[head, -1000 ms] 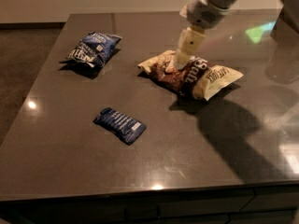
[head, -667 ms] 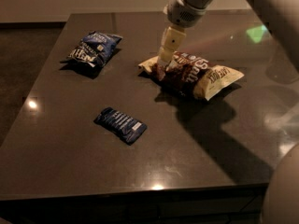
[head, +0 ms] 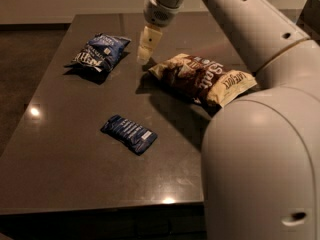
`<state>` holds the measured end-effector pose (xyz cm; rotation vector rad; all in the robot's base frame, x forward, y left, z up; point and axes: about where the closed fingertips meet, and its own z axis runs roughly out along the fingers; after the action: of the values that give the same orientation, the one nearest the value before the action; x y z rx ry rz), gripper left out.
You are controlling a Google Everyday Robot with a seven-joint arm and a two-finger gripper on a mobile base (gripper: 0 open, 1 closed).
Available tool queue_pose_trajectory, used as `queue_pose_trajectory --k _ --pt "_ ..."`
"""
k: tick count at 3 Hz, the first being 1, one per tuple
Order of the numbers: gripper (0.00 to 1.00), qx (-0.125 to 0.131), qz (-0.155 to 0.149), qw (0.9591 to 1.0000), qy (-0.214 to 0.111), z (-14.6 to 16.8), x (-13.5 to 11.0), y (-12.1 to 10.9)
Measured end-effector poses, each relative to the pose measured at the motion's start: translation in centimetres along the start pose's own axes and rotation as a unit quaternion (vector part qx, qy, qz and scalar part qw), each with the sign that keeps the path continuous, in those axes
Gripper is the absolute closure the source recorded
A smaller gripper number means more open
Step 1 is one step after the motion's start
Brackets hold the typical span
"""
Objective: Move blue chip bag near rxbar blueberry
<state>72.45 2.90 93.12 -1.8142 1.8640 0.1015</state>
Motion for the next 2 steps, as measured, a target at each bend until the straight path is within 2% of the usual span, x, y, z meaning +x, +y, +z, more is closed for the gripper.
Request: queue_pose_trajectory --k 1,2 --pt "0.0 -0.022 0.019 0.9994 -0.018 2.6 -2.8 -0.4" --pt "0.0 -0.031 0.072 0.9956 -0.05 5.1 -5.7 -0.5"
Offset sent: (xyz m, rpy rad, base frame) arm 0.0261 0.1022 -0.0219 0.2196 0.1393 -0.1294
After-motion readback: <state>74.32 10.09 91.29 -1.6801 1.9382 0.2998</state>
